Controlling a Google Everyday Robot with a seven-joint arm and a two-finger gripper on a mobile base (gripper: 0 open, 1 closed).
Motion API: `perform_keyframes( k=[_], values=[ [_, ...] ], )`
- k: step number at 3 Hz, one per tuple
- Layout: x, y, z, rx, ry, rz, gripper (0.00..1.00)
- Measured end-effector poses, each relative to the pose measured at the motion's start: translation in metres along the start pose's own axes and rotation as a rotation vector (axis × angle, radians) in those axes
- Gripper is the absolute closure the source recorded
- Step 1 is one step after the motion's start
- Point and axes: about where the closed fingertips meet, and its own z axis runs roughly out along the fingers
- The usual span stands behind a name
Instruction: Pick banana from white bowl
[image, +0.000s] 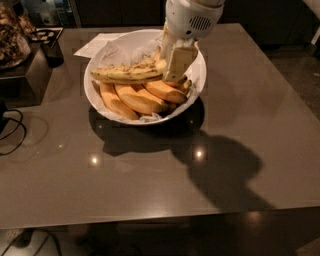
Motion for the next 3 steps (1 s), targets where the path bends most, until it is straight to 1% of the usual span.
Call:
perform_keyframes(
  k=[1, 2, 3],
  values=[
    [-0.013, 0.001, -0.008, -0.019, 0.005, -0.012, 1.00],
    [-0.029, 0.001, -0.016, -0.057, 0.007, 0.011, 1.00],
    [-0.046, 0.003, -0.019, -0.086, -0.014, 0.030, 1.00]
  ],
)
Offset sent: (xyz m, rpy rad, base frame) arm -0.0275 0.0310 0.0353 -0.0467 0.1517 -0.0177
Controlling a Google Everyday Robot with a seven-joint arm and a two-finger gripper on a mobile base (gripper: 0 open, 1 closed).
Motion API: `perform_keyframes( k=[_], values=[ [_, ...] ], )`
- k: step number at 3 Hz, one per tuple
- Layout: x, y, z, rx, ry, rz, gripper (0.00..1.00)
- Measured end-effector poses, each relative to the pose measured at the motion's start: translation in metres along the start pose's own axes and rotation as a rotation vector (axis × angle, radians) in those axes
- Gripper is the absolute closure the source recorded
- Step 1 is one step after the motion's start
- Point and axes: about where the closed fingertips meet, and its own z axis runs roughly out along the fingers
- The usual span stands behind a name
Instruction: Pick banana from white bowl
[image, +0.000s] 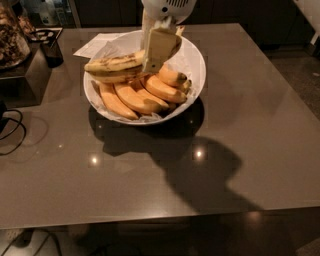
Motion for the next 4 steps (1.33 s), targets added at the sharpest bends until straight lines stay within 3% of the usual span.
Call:
perform_keyframes(
  k=[2, 4],
  values=[
    [-0.008, 0.006, 0.002, 0.016, -0.046, 0.008, 1.00],
    [-0.012, 0.042, -0.019, 0.057, -0.065, 0.056, 1.00]
  ],
)
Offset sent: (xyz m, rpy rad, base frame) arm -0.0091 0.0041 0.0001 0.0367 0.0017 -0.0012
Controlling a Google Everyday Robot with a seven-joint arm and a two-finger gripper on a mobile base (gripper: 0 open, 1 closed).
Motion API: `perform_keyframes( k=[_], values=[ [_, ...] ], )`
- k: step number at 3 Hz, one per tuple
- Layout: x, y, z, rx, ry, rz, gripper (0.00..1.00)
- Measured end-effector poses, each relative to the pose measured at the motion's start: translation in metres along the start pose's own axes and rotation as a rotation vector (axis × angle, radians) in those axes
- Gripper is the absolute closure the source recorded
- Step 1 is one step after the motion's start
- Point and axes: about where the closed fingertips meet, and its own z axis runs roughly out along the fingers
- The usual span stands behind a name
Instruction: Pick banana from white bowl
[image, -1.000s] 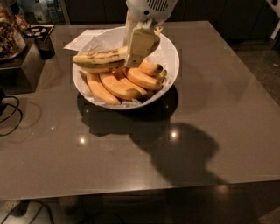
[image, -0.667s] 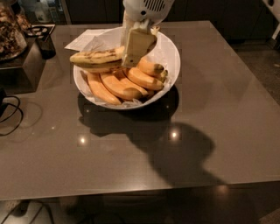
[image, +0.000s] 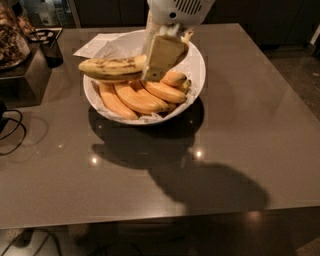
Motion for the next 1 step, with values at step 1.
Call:
perform_keyframes(
  k=[1],
  values=[
    [0.0001, 0.0004, 0.0000, 0.001, 0.000, 0.000, 1.00]
  ],
)
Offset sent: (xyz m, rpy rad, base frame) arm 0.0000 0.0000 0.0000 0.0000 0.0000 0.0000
